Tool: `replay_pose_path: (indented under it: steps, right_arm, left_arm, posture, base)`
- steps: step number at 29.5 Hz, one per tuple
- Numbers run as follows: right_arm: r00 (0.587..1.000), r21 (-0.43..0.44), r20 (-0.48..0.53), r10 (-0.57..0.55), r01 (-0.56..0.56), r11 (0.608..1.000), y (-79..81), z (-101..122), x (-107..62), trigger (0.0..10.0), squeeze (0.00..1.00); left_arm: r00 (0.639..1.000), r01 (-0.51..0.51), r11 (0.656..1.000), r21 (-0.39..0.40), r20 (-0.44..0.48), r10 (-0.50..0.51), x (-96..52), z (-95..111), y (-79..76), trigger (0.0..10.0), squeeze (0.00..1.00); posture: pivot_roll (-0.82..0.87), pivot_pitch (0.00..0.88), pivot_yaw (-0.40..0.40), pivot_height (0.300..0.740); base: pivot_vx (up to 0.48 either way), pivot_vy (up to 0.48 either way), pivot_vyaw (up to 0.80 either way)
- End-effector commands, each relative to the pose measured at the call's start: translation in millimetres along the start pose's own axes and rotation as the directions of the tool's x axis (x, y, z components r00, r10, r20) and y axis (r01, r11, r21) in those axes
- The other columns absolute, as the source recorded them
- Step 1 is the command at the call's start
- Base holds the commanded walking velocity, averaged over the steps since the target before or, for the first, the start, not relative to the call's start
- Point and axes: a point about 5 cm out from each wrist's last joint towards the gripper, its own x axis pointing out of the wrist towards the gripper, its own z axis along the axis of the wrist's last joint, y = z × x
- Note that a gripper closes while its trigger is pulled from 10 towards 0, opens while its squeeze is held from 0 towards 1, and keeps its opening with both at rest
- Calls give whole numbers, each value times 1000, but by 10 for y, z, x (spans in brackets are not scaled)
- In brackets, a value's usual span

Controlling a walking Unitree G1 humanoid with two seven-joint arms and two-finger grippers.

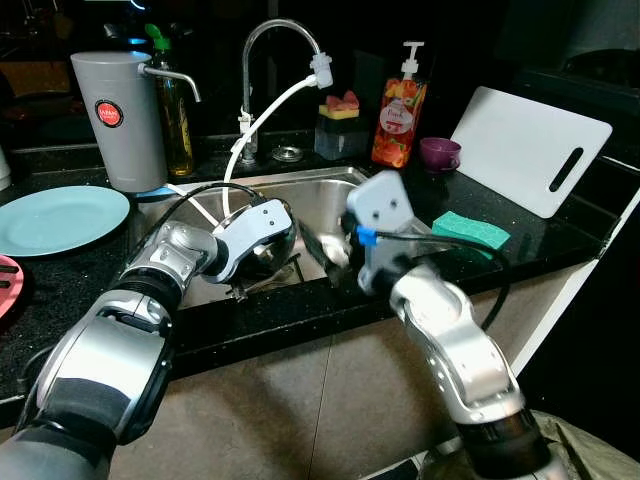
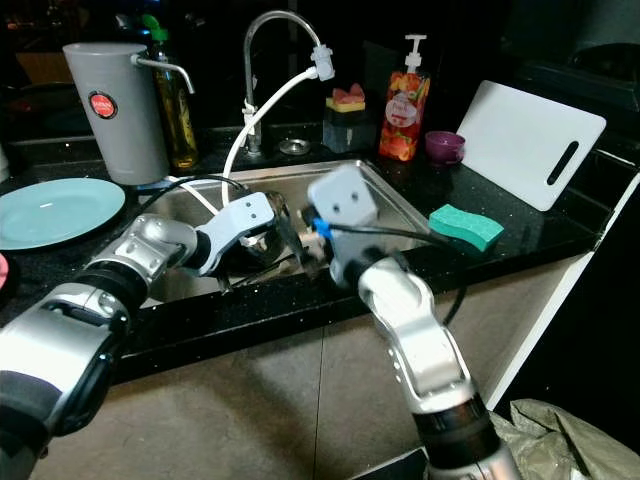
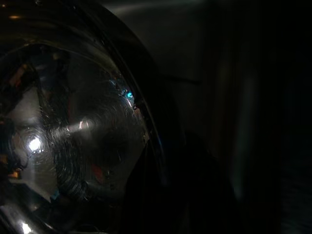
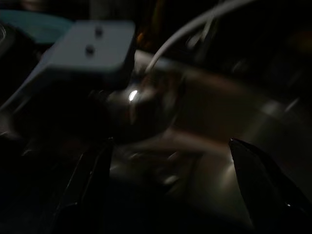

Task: Kitchen organization

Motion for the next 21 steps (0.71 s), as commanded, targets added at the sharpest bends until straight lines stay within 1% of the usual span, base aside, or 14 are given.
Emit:
replay_pose_path:
  steps: [1,3,5,8,10,12,13,14,15,16,17,18,19,21]
  right_arm:
    - [999,101,10,35,-36,994,-8,82,-27,10000,0]
    - [999,210,-8,54,-51,976,-90,115,-25,10000,0]
    - [997,264,-36,68,-56,963,-196,140,-15,10000,0]
    - [996,270,-45,78,-63,961,-285,196,-5,10000,0]
    - [993,262,-55,103,-85,961,-370,292,27,10000,0]
    - [991,262,-64,117,-96,960,-393,327,35,10000,0]
    - [988,248,-82,129,-105,963,-423,346,52,10000,0]
    - [988,248,-82,129,-105,963,-423,346,52,10000,0]
    - [981,223,-128,146,-115,968,-476,340,79,10000,0]
    - [981,223,-128,146,-115,968,-476,340,79,10000,0]
    - [978,219,-142,150,-117,969,-491,335,84,10000,0]
    - [978,219,-142,150,-117,969,-491,335,84,10000,0]
    - [975,214,-158,153,-118,970,-507,323,84,10000,0]
    - [956,242,-228,187,-130,962,-563,240,72,10000,0]
  left_arm:
    - [999,-28,1000,-4,-23,28,21,-36,-11,10000,0]
    - [998,-55,999,1,-34,55,24,-49,-3,10000,0]
    - [997,-67,998,-1,-38,67,27,-56,-1,10000,0]
    - [997,-70,998,-3,-39,70,31,-63,-6,10000,0]
    - [997,-67,998,-4,-46,67,37,-93,-20,10000,0]
    - [997,-66,998,-3,-51,66,41,-109,-28,10000,0]
    - [996,-67,998,-5,-59,66,45,-138,-38,10000,71]
    - [996,-67,998,-5,-59,66,45,-138,-38,10000,71]
    - [995,-74,997,-14,-73,72,43,-195,-47,10000,620]
    - [995,-74,997,-14,-73,72,43,-195,-47,10000,620]
    - [994,-77,997,-18,-77,76,41,-211,-48,10000,706]
    - [994,-77,997,-18,-77,76,41,-211,-48,10000,706]
    - [994,-81,997,-21,-80,79,39,-224,-47,10000,1000]
    - [992,-90,996,-27,-93,87,33,-267,-48,10000,1000]
  posture:
    - [32,107,-1,740]
    - [18,109,-1,740]
    - [9,109,-5,740]
    - [3,110,-10,740]
    - [-3,109,-18,740]
    - [-3,109,-18,740]
    - [-4,108,-28,740]
    - [-4,108,-28,740]
    - [-3,108,-34,740]
    - [-3,108,-34,740]
    - [-3,108,-34,740]
    - [-3,108,-34,740]
    - [-2,107,-36,740]
    - [-3,107,-36,740]
  base:
    - [0,0,0]
    - [0,0,0]
    - [0,0,0]
    - [0,0,0]
    - [0,0,0]
    - [0,0,0]
    - [0,0,0]
    - [0,0,0]
    - [0,0,0]
    - [0,0,0]
    - [0,0,0]
    - [0,0,0]
    - [0,0,0]
    - [0,0,0]
